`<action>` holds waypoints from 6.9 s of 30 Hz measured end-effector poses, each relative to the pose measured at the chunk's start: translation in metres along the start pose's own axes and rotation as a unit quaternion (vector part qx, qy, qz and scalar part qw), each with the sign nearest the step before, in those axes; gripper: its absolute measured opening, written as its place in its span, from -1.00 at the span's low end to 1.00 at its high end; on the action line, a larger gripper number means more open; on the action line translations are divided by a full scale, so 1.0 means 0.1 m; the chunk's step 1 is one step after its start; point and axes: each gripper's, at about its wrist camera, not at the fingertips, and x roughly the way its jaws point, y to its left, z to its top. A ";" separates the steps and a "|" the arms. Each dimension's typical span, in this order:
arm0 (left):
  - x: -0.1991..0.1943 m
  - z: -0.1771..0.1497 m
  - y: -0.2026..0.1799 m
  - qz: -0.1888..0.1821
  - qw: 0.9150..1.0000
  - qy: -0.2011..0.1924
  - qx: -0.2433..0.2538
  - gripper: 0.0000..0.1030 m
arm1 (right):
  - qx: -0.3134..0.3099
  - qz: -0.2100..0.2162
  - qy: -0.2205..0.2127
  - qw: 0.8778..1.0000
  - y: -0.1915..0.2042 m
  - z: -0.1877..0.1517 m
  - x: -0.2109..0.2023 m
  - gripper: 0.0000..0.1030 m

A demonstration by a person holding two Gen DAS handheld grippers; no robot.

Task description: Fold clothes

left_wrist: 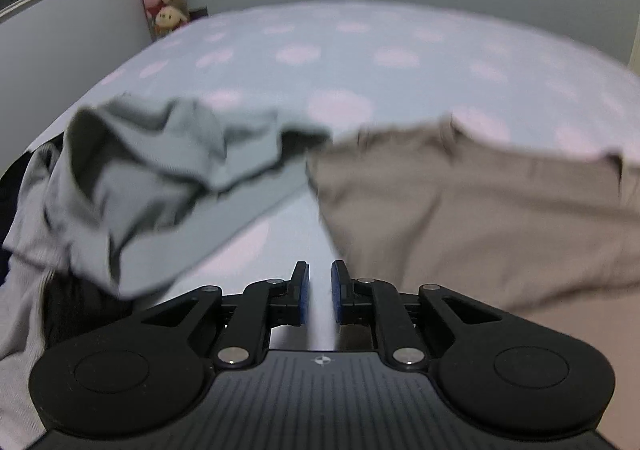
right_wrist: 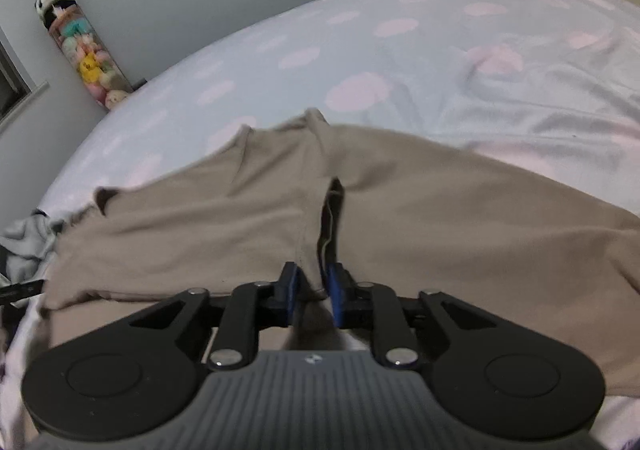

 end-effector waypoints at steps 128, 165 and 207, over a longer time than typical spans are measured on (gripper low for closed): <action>0.15 0.25 -0.42 -0.102 0.993 -0.051 0.013 -0.87 | -0.088 0.044 -0.029 0.995 0.97 -0.15 -0.03 -0.21; -0.02 -0.09 -0.98 0.021 0.993 -0.085 0.082 -0.40 | -0.053 0.062 -0.024 0.996 0.83 -0.13 -0.07 -0.12; 0.05 0.11 -0.21 -0.031 0.997 -0.056 -0.044 -0.94 | 0.043 -0.034 -0.040 0.998 0.26 0.03 -0.17 -0.19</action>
